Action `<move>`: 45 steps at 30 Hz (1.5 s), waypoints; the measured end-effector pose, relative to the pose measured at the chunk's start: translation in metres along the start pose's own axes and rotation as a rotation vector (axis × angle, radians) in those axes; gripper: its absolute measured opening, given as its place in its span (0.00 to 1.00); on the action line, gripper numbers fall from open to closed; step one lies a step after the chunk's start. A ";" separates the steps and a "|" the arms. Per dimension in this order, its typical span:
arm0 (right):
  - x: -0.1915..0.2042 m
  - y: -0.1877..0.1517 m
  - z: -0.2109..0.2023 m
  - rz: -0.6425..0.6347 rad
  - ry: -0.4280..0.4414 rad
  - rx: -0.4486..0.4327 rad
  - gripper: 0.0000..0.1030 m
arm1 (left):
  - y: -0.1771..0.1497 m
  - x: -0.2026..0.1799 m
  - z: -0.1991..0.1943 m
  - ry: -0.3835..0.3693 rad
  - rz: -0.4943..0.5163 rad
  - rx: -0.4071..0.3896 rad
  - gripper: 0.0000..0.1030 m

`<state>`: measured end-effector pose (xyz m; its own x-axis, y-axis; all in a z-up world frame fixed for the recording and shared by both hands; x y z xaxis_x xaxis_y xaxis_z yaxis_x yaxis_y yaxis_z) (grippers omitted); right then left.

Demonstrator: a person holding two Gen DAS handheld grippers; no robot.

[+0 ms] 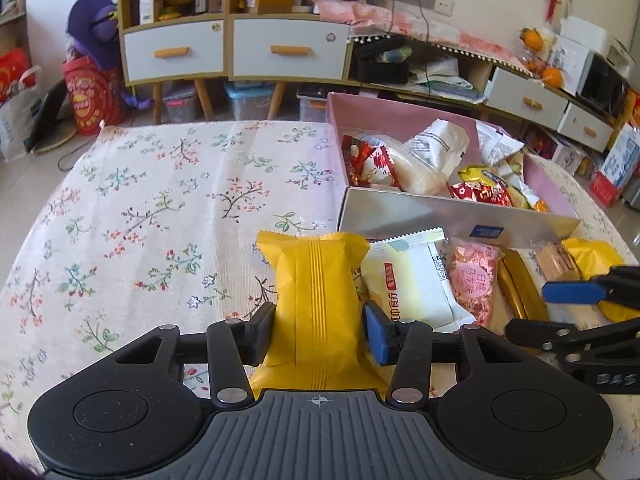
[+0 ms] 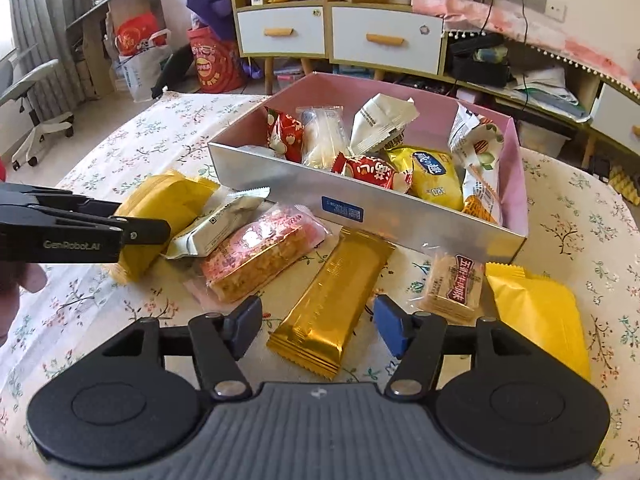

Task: Organize snacks
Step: 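Grasp the yellow bag with the left tool while the right tool grasps the gold bar, then carry the yellow bag and gold bar into the pink box and open both tools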

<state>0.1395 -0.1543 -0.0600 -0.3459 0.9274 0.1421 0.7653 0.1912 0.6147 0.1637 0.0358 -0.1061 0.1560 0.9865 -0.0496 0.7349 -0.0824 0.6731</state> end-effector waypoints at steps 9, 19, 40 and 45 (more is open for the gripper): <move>-0.004 0.004 0.009 0.012 -0.037 -0.014 0.36 | -0.002 -0.009 0.004 0.036 0.054 -0.001 0.44; -0.007 0.006 0.003 0.047 -0.046 -0.004 0.26 | 0.000 -0.022 -0.003 0.039 0.107 -0.003 0.40; -0.010 0.020 -0.024 0.089 -0.004 -0.054 0.26 | 0.016 -0.024 -0.023 0.008 0.065 -0.023 0.38; -0.014 0.025 -0.030 0.111 -0.002 -0.073 0.26 | 0.024 -0.026 -0.027 0.006 0.050 -0.039 0.38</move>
Point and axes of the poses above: each gripper's, at about its wrist camera, not at the fingertips, and z roughly the way its jaws point, x to its left, y to its top, the point moved 8 cm from there along z, roughly the way its jaws point, and after that the axes turned 5 degrees about y, right-handed, at the moved point
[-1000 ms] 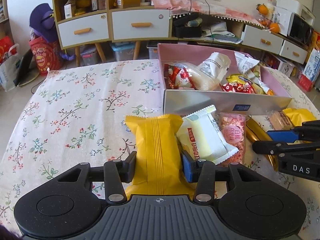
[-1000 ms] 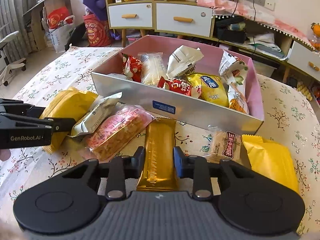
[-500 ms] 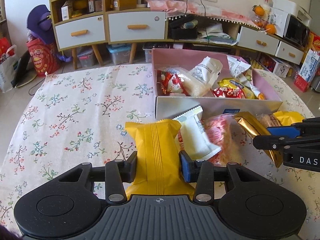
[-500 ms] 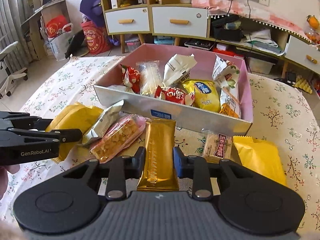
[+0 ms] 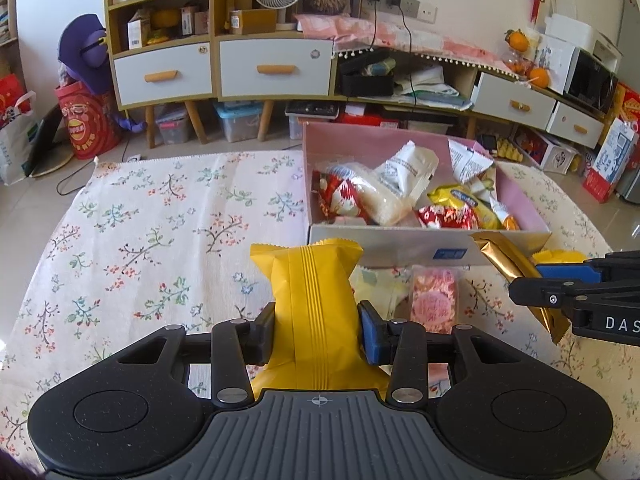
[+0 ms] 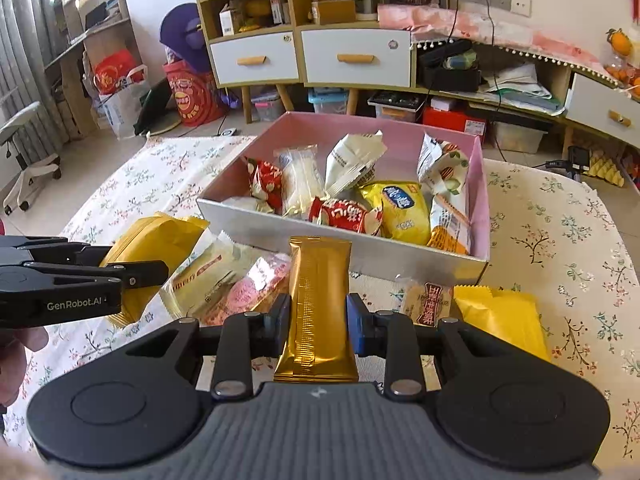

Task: Organize snacks
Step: 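Carry the yellow bag and gold bar into the pink box and open both tools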

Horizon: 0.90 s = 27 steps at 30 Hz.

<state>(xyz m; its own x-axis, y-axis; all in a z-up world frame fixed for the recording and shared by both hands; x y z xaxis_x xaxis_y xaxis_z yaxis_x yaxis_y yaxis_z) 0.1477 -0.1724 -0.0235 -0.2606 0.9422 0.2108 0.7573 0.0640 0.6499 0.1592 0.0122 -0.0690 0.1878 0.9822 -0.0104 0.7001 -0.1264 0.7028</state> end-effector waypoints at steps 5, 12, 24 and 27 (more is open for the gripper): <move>-0.002 0.008 -0.004 0.010 -0.005 -0.026 0.26 | 0.014 -0.008 -0.006 -0.005 -0.008 -0.029 0.38; -0.011 0.023 -0.002 0.018 -0.028 -0.052 0.26 | 0.038 -0.026 -0.008 -0.006 0.006 -0.072 0.38; -0.045 0.054 0.020 0.104 -0.025 -0.059 0.26 | 0.081 -0.042 0.040 -0.032 -0.006 -0.067 0.38; -0.055 0.061 0.035 0.127 -0.035 -0.049 0.26 | 0.095 -0.048 0.055 -0.032 0.013 -0.074 0.38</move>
<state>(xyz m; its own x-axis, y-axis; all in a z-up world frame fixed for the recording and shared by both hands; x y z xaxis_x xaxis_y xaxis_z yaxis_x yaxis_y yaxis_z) 0.2294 -0.2083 -0.0211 -0.1432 0.9526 0.2684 0.7527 -0.0712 0.6545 0.2551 -0.0547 -0.0407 0.2192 0.9754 -0.0230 0.6446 -0.1271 0.7539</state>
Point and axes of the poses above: each gripper's, at about its wrist camera, not at the fingertips, and z roughly the way its jaws point, x to its left, y to its top, the point moved 8 cm from there along z, roughly the way its jaws point, and after that the axes turned 5 degrees about y, right-handed, at the moved point
